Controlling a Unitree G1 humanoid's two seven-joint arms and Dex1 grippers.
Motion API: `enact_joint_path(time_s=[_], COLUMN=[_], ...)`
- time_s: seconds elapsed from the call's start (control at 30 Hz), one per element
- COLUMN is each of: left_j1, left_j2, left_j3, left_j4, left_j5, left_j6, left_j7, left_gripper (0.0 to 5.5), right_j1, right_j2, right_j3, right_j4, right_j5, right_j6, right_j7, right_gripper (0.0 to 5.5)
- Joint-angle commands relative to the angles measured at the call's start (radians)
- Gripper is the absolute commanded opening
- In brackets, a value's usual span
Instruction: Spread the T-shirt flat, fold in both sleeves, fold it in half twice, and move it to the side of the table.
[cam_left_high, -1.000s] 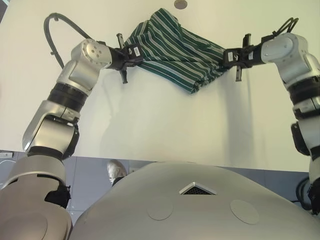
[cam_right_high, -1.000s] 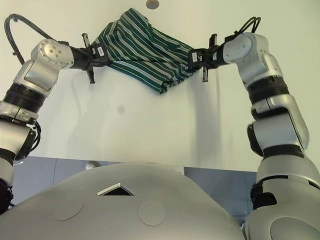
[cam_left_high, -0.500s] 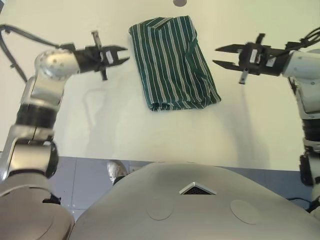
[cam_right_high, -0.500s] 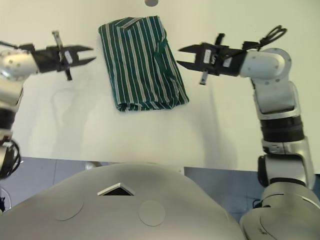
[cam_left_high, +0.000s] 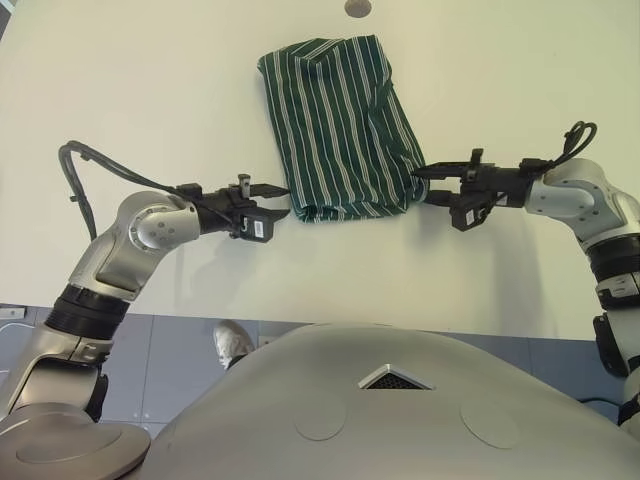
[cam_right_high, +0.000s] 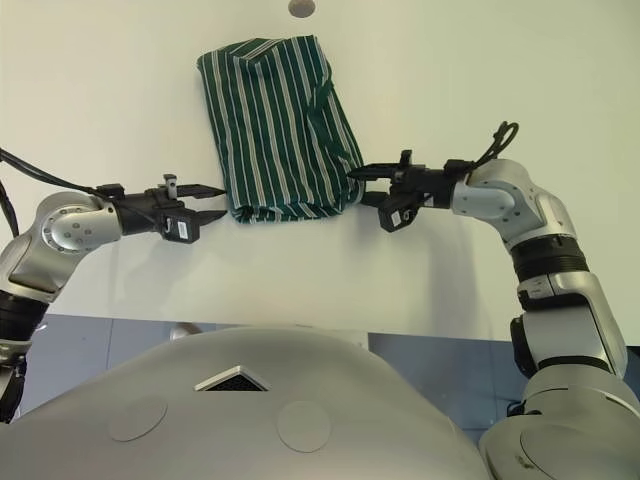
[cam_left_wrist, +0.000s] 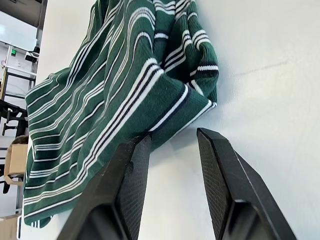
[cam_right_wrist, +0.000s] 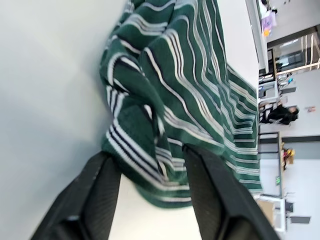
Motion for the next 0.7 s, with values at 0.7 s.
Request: enact_joint_path(time_s=[0.7], left_j1=[-0.261], left_j2=[-0.008], left_j3=[0.183], left_j4=[-0.04], left_j5=[-0.718], left_j6=[0.997], left_j7=[-0.26], left_gripper=[0.0], right_j1=[-0.143], right_j2=[-0.055], right_j3=[-0.028], right_j4=[-0.533], right_j5=[1.005], right_j6=[1.413], right_j7=[0.389], right_gripper=[0.02])
